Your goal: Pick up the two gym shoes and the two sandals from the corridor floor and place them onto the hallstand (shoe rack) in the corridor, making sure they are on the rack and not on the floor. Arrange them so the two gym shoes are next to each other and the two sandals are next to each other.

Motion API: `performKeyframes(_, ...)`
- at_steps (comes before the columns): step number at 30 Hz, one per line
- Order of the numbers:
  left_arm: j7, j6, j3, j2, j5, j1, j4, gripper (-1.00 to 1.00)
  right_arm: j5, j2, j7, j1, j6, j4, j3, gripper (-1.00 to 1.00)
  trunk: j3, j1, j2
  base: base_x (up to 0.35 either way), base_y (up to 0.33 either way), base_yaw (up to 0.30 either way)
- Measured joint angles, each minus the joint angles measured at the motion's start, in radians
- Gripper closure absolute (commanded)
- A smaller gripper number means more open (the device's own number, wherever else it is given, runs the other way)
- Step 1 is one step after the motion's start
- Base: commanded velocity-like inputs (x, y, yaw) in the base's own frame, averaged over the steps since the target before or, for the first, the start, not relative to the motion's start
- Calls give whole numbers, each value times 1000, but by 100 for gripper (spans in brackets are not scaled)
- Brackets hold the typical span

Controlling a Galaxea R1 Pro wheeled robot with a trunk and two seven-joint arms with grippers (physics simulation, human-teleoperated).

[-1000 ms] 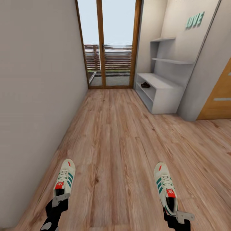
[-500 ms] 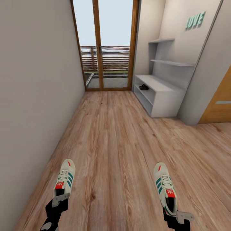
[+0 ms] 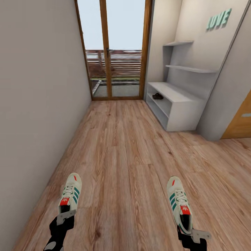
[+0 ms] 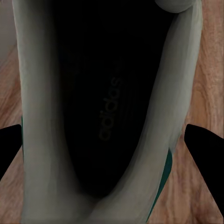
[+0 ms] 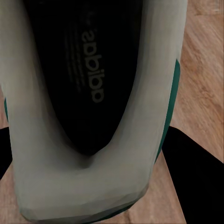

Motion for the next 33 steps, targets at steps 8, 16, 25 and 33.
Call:
performKeyframes(8,0,0,0,0,0,0,0,100,0,0,0,0,0,0,0,100,0,0,0,339,0,0)
performKeyframes(16,0,0,0,0,0,0,0,100,0,0,0,0,0,0,0,100,0,0,0,339,0,0)
performKeyframes(25,0,0,0,0,0,0,0,100,0,0,0,0,0,0,0,100,0,0,0,339,0,0)
performKeyframes(33,0,0,0,0,0,0,0,100,0,0,0,0,0,0,0,100,0,0,0,339,0,0)
